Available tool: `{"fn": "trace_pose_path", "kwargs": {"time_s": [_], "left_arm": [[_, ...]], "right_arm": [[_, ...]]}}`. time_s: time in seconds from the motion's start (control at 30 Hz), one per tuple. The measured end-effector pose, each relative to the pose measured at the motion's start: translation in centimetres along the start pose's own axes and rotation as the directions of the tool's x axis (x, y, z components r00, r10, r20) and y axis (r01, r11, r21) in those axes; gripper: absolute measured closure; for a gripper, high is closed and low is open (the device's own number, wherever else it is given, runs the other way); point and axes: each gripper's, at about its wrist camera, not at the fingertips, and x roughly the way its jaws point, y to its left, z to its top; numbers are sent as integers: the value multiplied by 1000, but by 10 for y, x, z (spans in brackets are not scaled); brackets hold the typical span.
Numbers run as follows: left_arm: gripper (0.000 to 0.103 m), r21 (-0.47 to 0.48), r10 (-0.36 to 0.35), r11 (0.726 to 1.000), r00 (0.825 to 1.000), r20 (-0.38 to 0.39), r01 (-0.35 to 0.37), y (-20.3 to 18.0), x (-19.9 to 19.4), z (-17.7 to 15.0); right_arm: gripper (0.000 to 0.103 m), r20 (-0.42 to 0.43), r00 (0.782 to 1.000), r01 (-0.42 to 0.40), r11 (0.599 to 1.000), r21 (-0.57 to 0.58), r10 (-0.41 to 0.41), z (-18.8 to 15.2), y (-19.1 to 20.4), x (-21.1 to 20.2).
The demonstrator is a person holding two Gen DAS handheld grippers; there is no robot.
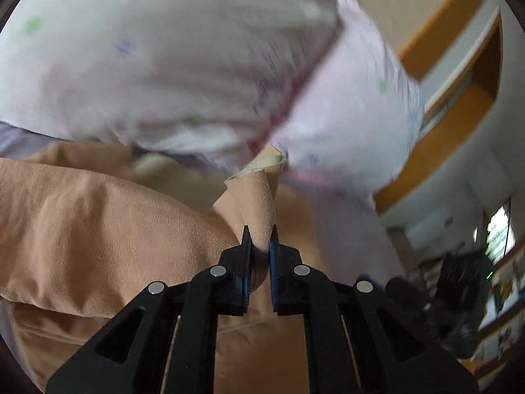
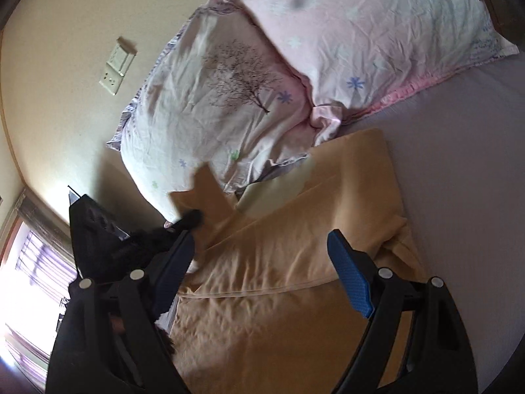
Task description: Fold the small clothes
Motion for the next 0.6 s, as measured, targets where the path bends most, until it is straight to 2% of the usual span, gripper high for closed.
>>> {"fn": "trace_pose_path", "kwargs": {"time_s": [0.07, 0.13, 0.17, 0.2, 0.27, 0.33, 0.37, 0.43, 0.47, 0.53, 0.6], "left_arm": [[96, 36, -19, 999, 992, -124, 24, -21, 38, -16], [96, 67, -72, 994, 984, -166, 84, -31, 40, -28], [90, 87, -91, 991, 984, -155, 106, -33, 29, -31], [83, 92, -102, 989, 986, -135, 115, -31, 17, -33], [40, 93, -124, 987, 989, -75, 131, -21, -17, -34], [28, 128, -52, 991, 998, 36, 47, -7, -54, -32], [26, 147, 25, 988, 996, 86, -38, 5, -71, -32], [26, 141, 141, 977, 983, 119, -157, 32, -87, -28], [26, 104, 209, 970, 970, 125, -222, 51, -94, -25], [26, 37, 244, 968, 963, 112, -249, 78, -95, -17], [26, -15, 269, 963, 959, 88, -269, 102, -91, -12]], "right_arm": [[20, -28, 1000, 12, 999, 52, -10, 4, -16, 4], [22, -60, 998, 14, 997, 74, -9, 6, -27, 7], [26, -75, 997, 16, 997, 69, -10, 7, -30, 9], [30, -89, 996, 22, 998, 61, -17, 7, -28, 12], [41, -121, 992, 27, 999, 46, -21, 9, -26, 21], [46, -159, 986, 52, 998, 20, -48, 11, -22, 35], [48, -176, 981, 87, 996, 4, -85, 12, -21, 44], [51, -205, 966, 155, 988, -14, -155, 12, -23, 57], [53, -224, 954, 200, 980, -23, -200, 11, -25, 65], [59, -250, 942, 221, 974, -43, -225, 8, -28, 76], [92, -289, 928, 229, 972, -61, -237, 0, -30, 88]]}}
